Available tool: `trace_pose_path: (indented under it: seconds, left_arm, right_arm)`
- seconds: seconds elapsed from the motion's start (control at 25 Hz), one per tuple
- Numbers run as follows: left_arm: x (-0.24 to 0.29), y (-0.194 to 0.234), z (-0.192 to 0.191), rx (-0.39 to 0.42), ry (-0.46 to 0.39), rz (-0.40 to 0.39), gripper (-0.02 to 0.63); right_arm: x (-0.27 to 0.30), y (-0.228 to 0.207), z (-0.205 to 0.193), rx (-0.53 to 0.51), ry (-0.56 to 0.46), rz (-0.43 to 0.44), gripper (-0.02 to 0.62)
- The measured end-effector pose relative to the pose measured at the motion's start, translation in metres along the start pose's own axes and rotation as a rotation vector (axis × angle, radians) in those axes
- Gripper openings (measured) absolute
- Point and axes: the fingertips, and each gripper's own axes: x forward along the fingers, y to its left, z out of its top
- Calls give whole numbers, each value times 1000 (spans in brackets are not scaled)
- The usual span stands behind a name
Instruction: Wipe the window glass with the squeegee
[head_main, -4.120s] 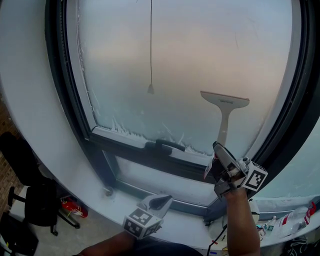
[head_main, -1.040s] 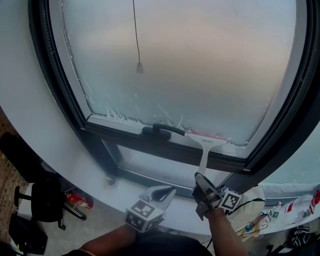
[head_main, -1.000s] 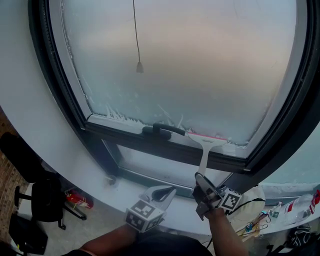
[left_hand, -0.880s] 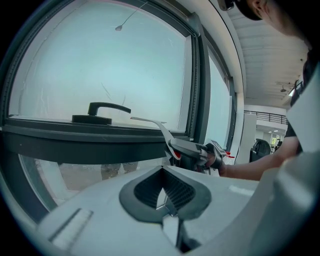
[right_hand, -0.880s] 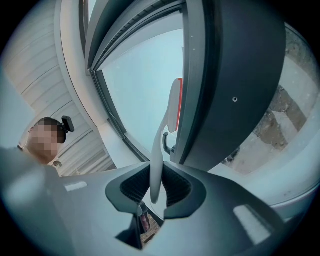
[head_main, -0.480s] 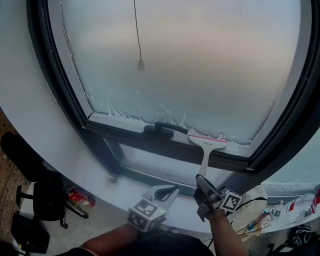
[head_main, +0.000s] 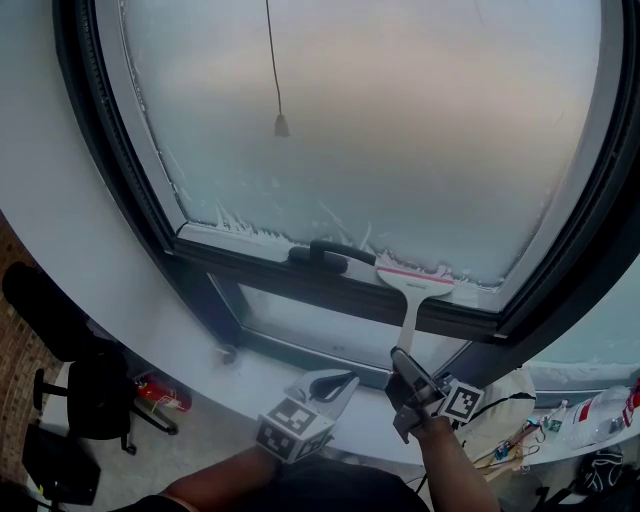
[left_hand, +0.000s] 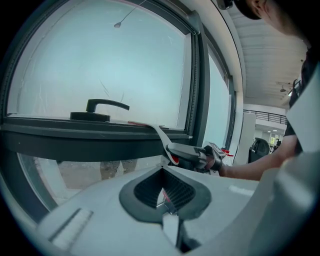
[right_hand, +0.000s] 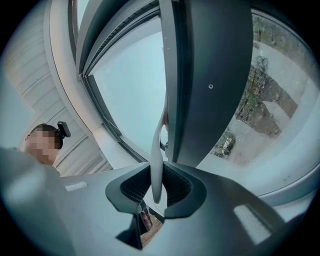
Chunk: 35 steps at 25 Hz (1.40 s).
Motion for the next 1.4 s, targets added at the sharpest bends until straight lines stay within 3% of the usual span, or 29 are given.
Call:
trace_pose_path:
  seconds: [0.16, 0.68, 0.84, 1.08, 1.4]
  left_arm:
    - [-4, 10, -5, 11, -7, 46, 1]
    - [-49, 48, -14, -55, -23, 215, 1]
    - [-61, 48, -17, -66, -15, 200, 1]
    - [-96, 62, -25, -32, -41, 135, 1]
    - [-190, 112, -51, -36, -49, 122, 1]
  right_arm:
    - [0, 1, 0, 6, -10, 5, 89]
    - [-1, 20, 3, -5, -46, 56, 89]
    - [-6, 32, -3, -71, -36, 30, 89]
    - [-21, 58, -24, -141, -99, -53, 89]
    - [0, 99, -114, -192, -148, -130, 91]
